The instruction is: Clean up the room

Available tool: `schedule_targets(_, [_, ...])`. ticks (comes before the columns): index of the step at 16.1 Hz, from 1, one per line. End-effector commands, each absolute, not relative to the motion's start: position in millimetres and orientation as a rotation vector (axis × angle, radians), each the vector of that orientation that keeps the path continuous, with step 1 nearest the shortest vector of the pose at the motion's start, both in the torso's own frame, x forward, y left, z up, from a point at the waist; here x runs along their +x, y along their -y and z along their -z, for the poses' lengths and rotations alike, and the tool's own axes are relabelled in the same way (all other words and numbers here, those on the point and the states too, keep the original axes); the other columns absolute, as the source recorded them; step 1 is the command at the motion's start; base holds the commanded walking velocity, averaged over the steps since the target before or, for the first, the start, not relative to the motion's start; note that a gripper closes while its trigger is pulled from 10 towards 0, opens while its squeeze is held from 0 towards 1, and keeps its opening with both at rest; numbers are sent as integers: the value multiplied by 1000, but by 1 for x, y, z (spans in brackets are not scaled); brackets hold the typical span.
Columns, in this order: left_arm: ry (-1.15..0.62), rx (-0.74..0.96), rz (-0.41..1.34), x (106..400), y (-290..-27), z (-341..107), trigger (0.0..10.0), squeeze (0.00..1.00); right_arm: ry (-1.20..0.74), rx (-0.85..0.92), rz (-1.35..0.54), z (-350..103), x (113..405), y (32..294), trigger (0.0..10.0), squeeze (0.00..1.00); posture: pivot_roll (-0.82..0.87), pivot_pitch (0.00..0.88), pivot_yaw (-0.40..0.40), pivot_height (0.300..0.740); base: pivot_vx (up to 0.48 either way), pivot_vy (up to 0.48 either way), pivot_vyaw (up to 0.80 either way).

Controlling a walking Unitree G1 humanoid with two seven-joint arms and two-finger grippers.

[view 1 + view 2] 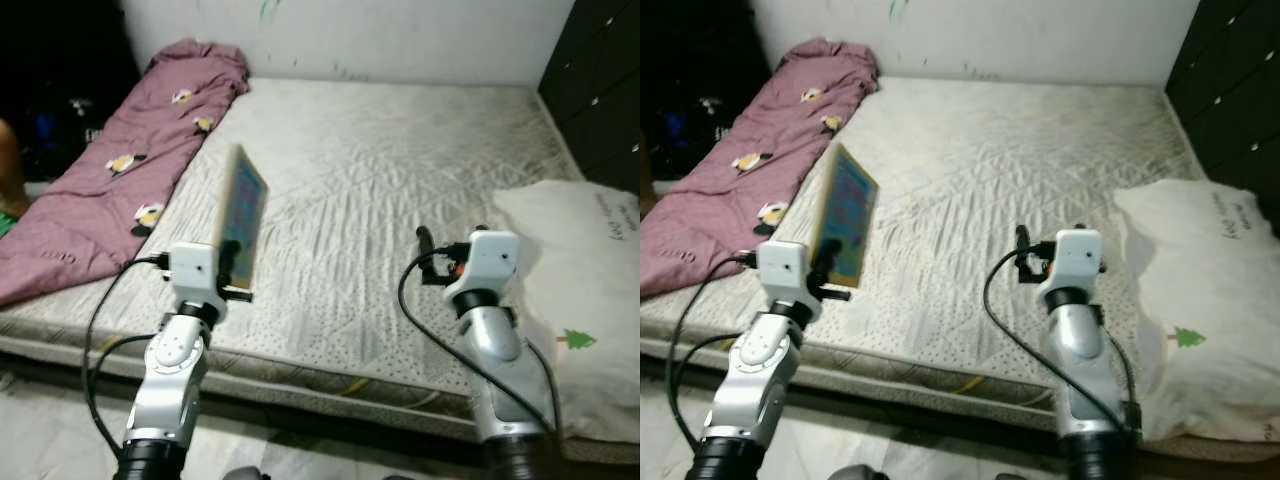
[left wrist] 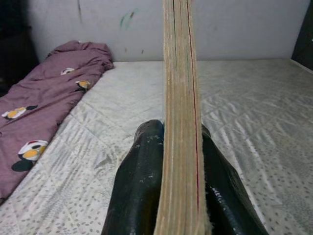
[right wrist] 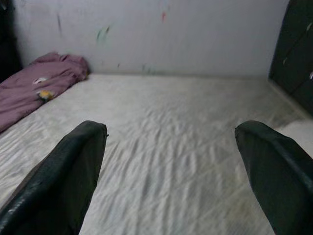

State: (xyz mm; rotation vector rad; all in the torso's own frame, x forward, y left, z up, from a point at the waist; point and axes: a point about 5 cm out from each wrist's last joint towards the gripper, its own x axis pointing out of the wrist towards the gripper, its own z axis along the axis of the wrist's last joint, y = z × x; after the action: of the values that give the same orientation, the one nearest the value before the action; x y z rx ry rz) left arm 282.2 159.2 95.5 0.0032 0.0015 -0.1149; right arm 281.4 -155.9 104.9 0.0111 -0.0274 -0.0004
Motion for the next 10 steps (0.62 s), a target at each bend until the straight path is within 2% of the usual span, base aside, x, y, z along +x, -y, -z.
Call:
schedule_targets(1, [34,9,90,283,-166,-103,10000,0,-1,11,-29,-99,278,147,10000,0,-89,0,48,740,0,0,0])
schedule_targets(3, [21,13,98,278,-170,-101,10000,0,-17,1,-80,-93,267,136,10000,0,-80,0,57,740,0,0,0])
schedule_targets(8, [26,13,101,283,-164,-97,10000,0,-59,91,24,-82,281,157,10000,0,-63,0,52,740,0,0,-800])
schedule_targets(10, [34,16,109,283,-162,-100,10000,0,-52,88,-4,-85,282,153,10000,0,-39,0,46,740,0,0,-800])
